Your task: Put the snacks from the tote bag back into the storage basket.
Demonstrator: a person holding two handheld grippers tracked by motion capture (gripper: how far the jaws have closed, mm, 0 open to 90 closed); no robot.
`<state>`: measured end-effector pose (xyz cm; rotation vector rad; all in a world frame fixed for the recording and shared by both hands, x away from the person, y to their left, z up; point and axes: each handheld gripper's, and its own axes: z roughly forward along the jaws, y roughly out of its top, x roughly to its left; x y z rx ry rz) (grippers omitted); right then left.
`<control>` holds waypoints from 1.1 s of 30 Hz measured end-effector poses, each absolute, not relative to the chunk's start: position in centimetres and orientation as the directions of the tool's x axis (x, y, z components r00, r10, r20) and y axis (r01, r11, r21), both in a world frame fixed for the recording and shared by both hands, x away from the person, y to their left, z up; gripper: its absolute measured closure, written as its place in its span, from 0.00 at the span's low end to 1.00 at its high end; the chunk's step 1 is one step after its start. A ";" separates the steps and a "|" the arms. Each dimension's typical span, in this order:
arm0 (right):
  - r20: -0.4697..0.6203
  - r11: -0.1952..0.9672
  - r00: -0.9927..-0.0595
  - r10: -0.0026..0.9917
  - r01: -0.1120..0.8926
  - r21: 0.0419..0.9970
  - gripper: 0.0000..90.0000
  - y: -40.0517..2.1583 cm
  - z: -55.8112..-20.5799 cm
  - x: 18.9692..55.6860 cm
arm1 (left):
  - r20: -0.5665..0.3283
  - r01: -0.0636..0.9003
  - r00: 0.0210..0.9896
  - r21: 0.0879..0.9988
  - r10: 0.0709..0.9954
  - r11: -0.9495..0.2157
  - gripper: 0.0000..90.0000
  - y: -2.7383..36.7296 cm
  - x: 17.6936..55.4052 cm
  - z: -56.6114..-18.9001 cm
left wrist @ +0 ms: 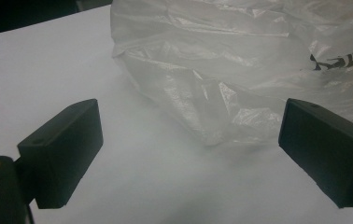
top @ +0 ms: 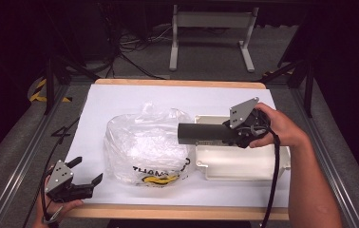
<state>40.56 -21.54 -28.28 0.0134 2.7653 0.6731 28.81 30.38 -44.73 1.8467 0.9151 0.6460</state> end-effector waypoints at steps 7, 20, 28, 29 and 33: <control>-0.284 0.893 -0.953 0.102 -0.038 0.447 0.47 -23.0 -28.1 40.4 | 0.044 0.316 0.580 0.909 0.814 -0.274 0.08 30.4 28.8 -44.7; -0.281 0.898 -0.952 0.122 -0.015 0.440 0.47 -25.3 -28.0 40.2 | 0.040 0.318 0.581 0.908 0.813 -0.272 0.08 30.4 28.8 -44.7; -0.279 0.894 -0.950 0.140 0.000 0.449 0.47 -27.1 -27.9 39.8 | 0.035 0.317 0.584 0.910 0.811 -0.268 0.08 30.4 28.8 -44.7; -0.278 0.893 -0.950 0.144 0.003 0.451 0.47 -27.4 -27.9 39.8 | 0.033 0.318 0.584 0.910 0.811 -0.267 0.08 30.5 28.8 -44.7; -0.271 0.897 -0.951 0.151 0.016 0.442 0.47 -28.0 -28.2 39.7 | 0.033 0.319 0.584 0.909 0.811 -0.267 0.08 30.4 28.8 -44.7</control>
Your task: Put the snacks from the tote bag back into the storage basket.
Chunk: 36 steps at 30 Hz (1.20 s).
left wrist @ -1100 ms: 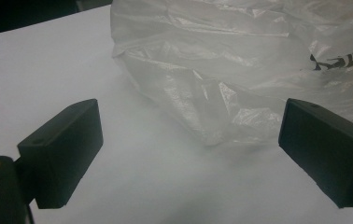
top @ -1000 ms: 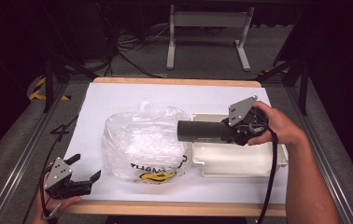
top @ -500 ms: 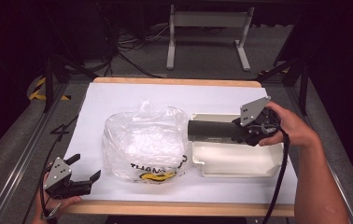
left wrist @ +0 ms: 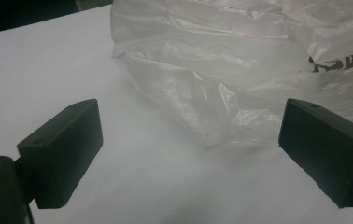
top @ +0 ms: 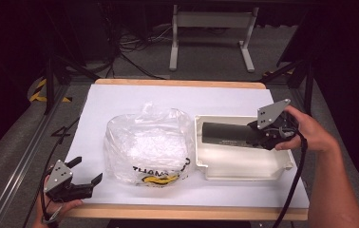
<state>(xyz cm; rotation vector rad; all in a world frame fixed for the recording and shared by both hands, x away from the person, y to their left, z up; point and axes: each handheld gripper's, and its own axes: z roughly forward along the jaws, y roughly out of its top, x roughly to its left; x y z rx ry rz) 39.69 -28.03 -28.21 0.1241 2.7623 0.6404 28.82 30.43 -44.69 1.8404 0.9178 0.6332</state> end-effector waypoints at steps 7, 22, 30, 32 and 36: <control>-0.260 0.903 -0.954 0.149 0.024 0.430 0.47 -28.7 -28.8 39.6 | 0.034 0.321 0.584 0.908 0.811 -0.269 0.08 30.4 28.8 -44.7; -0.211 0.913 -0.970 0.121 0.025 0.407 0.47 -28.4 -30.6 40.3 | 0.034 0.323 0.584 0.907 0.811 -0.271 0.08 30.4 28.9 -44.7; -0.190 0.920 -0.975 0.116 0.034 0.390 0.47 -28.1 -31.9 40.8 | 0.039 0.319 0.580 0.908 0.813 -0.272 0.08 30.6 28.8 -44.7; -0.186 0.921 -0.976 0.117 0.036 0.389 0.47 -28.1 -32.2 40.9 | 0.040 0.319 0.580 0.908 0.814 -0.272 0.08 30.6 28.8 -44.7; -0.176 0.925 -0.978 0.111 0.037 0.379 0.47 -28.1 -32.9 41.1 | 0.041 0.321 0.583 0.906 0.812 -0.276 0.08 30.6 28.9 -44.7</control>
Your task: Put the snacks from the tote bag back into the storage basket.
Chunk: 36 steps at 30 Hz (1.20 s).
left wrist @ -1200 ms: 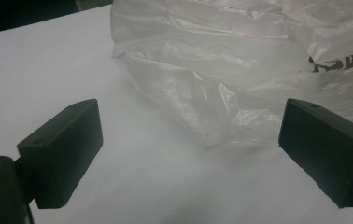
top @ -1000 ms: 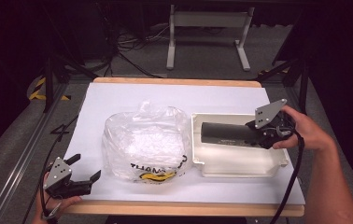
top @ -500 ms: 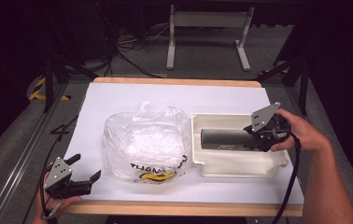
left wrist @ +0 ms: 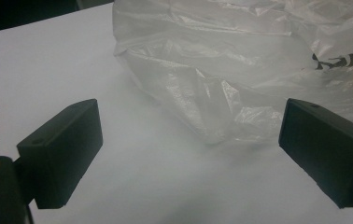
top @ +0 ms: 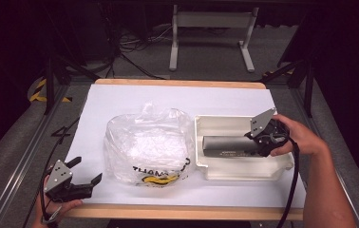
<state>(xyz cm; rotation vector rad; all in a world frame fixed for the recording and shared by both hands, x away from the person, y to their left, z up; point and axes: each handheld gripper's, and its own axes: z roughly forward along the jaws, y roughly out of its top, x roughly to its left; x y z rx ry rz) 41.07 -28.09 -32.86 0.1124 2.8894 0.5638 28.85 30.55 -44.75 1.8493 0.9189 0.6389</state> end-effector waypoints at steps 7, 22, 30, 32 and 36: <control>-0.166 0.932 -0.979 0.122 0.055 0.358 0.47 -28.4 -33.5 41.2 | 0.042 0.321 0.585 0.905 0.810 -0.279 0.08 30.5 28.9 -44.8; -0.153 0.938 -0.982 0.110 0.051 0.344 0.47 -28.3 -34.3 41.4 | 0.042 0.321 0.585 0.905 0.810 -0.278 0.08 30.5 28.9 -44.8; -0.151 0.945 -0.982 0.112 0.059 0.321 0.47 -28.5 -34.8 41.6 | 0.043 0.321 0.585 0.905 0.810 -0.280 0.08 30.5 28.9 -44.8; -0.148 0.947 -0.982 0.120 0.069 0.313 0.47 -28.5 -35.0 41.6 | 0.044 0.321 0.585 0.905 0.810 -0.280 0.08 30.5 28.9 -44.8; -0.143 0.954 -0.982 0.123 0.077 0.289 0.47 -28.6 -35.4 41.7 | 0.043 0.321 0.586 0.905 0.809 -0.280 0.08 30.5 28.9 -44.8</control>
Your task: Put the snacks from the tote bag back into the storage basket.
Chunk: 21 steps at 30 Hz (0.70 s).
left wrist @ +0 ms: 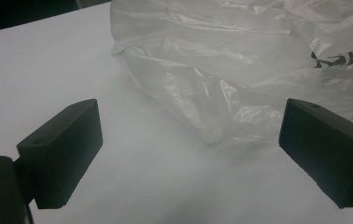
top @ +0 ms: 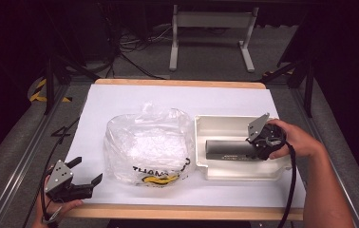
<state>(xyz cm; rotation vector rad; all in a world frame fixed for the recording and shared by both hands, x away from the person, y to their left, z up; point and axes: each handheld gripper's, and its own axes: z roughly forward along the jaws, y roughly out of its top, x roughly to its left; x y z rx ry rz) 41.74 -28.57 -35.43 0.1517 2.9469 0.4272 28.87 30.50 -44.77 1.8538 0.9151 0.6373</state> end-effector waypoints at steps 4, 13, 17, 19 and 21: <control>-0.144 0.958 -0.982 0.124 0.081 0.275 0.47 -28.5 -35.8 41.8 | 0.047 0.320 0.584 0.904 0.810 -0.283 0.08 30.5 28.9 -44.8; -0.147 0.967 -0.981 0.124 0.086 0.240 0.47 -28.4 -36.4 42.0 | 0.047 0.322 0.582 0.903 0.812 -0.283 0.08 30.5 28.9 -44.8; -0.145 0.970 -0.982 0.120 0.084 0.229 0.47 -28.3 -36.6 42.1 | 0.049 0.319 0.582 0.904 0.812 -0.283 0.08 30.5 28.9 -44.7; -0.146 0.970 -0.981 0.126 0.090 0.226 0.47 -28.2 -36.6 42.0 | 0.049 0.320 0.581 0.904 0.812 -0.283 0.08 30.5 28.9 -44.8; -0.148 0.970 -0.981 0.125 0.090 0.224 0.47 -28.2 -36.7 42.0 | 0.050 0.319 0.582 0.904 0.812 -0.284 0.08 30.5 28.9 -44.8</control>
